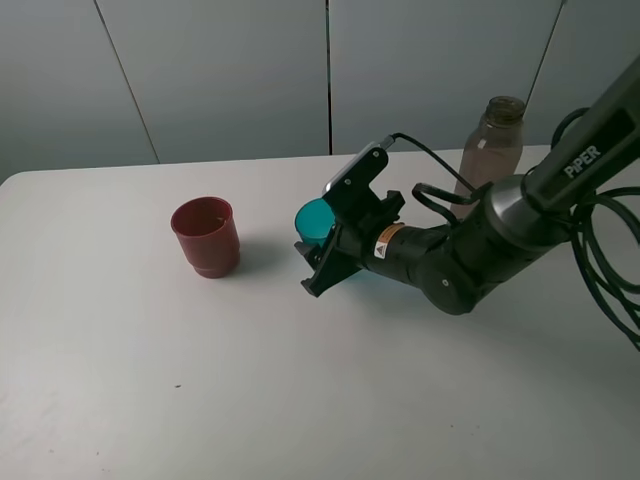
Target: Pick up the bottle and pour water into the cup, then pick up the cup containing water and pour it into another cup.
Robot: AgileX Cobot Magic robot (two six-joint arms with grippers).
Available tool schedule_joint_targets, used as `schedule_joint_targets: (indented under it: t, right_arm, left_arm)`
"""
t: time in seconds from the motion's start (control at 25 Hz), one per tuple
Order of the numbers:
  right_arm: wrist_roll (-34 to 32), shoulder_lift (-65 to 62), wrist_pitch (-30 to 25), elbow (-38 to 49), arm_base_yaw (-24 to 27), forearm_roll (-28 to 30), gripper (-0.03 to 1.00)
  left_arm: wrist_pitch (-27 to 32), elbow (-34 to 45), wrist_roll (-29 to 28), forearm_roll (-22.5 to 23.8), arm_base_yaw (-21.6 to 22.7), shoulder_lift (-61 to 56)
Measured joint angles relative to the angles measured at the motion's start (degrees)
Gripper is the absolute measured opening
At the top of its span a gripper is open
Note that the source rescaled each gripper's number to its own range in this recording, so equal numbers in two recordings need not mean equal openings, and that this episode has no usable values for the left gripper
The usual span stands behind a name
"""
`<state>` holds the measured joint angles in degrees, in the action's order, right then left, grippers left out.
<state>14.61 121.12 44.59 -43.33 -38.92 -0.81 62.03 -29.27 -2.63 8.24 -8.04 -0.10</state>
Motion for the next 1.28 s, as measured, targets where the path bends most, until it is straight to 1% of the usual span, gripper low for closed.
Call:
schedule_joint_targets:
  t: [0.36, 0.4, 0.44, 0.48, 0.52, 0.56, 0.6, 0.8, 1.04, 1.12, 1.2, 1.28]
  right_arm:
    - [-0.51, 0.36, 0.56, 0.00, 0.00, -0.21, 0.14]
    - [-0.51, 0.36, 0.44, 0.00, 0.00, -0.21, 0.27]
    - [-0.51, 0.47, -0.25, 0.00, 0.00, -0.21, 0.50]
    - [-0.51, 0.71, -0.71, 0.00, 0.00, -0.21, 0.71]
    - [-0.51, 0.71, -1.19, 0.00, 0.00, -0.21, 0.88]
    - [-0.51, 0.71, -1.34, 0.00, 0.00, -0.21, 0.95]
    - [-0.23, 0.71, -1.34, 0.00, 0.00, -0.31, 0.98]
    - [0.69, -0.06, -1.47, 0.00, 0.00, -0.90, 0.99]
    - [1.18, -6.81, -1.58, 0.12, 0.00, -1.29, 0.99]
    - [1.18, -9.44, -2.90, 0.12, 0.00, -1.29, 0.99]
    - [1.18, -12.73, -5.48, 0.12, 0.00, -1.39, 0.99]
    - [-0.51, -16.29, -10.08, 0.12, 0.00, -1.53, 0.99]
  left_arm:
    - [0.00, 0.00, 0.00, 0.00, 0.00, 0.00]
    - [0.00, 0.00, 0.00, 0.00, 0.00, 0.00]
    - [0.00, 0.00, 0.00, 0.00, 0.00, 0.00]
    - [0.00, 0.00, 0.00, 0.00, 0.00, 0.00]
    - [0.00, 0.00, 0.00, 0.00, 0.00, 0.00]
    - [0.00, 0.00, 0.00, 0.00, 0.00, 0.00]
    - [0.00, 0.00, 0.00, 0.00, 0.00, 0.00]
    - [0.00, 0.00, 0.00, 0.00, 0.00, 0.00]
    - [0.00, 0.00, 0.00, 0.00, 0.00, 0.00]
    - [0.00, 0.00, 0.00, 0.00, 0.00, 0.00]
    - [0.00, 0.00, 0.00, 0.00, 0.00, 0.00]
    - [0.00, 0.00, 0.00, 0.00, 0.00, 0.00]
